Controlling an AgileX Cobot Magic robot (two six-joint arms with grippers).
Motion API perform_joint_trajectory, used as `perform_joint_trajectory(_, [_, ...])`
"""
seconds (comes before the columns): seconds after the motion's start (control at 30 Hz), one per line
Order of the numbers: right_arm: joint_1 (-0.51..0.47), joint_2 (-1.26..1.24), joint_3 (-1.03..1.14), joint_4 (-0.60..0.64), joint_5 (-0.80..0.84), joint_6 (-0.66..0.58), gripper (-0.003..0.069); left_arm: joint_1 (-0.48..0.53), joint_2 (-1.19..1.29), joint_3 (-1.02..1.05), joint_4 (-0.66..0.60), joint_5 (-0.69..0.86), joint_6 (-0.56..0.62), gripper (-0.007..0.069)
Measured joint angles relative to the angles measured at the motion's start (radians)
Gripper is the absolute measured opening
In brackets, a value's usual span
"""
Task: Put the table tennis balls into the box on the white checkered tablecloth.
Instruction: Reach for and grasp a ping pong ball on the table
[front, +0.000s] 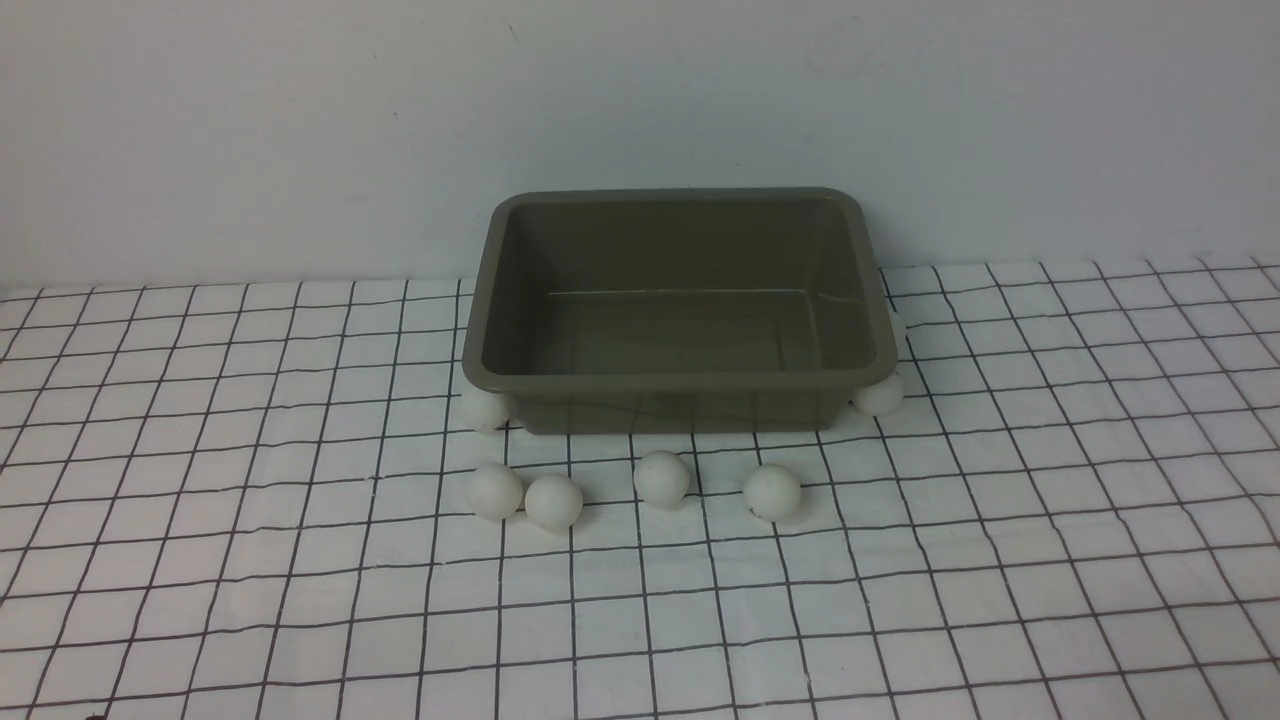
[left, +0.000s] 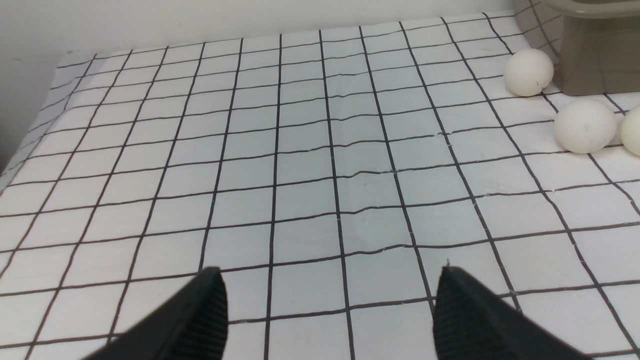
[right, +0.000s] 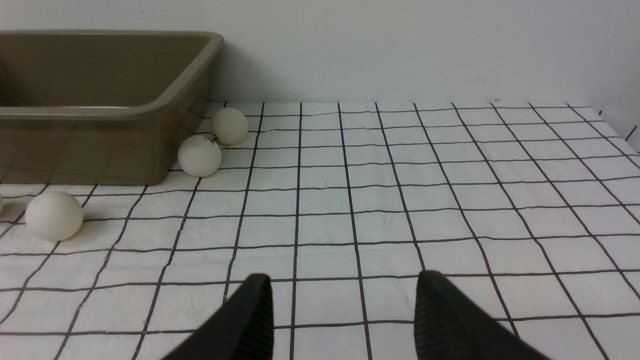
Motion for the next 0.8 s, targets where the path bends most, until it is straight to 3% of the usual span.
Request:
perform_joint_trajectory(0.27, [0.000, 0.000, -0.004, -0.002, -0.024, 0.001, 0.0357, 0.000, 0.000, 0.000, 0.000, 0.000, -0.001, 0.0499])
perform_joint_trajectory(0.6, [0.000, -0.001, -0.346, 0.113, 0.116, 0.004, 0.0357, 0.000, 0.000, 0.000, 0.000, 0.000, -0.002, 0.0499])
perform_joint_trajectory(0.8, [0.000, -0.001, -0.372, 0.156, 0.075, 0.004, 0.0357, 0.000, 0.000, 0.000, 0.000, 0.000, -0.002, 0.0499])
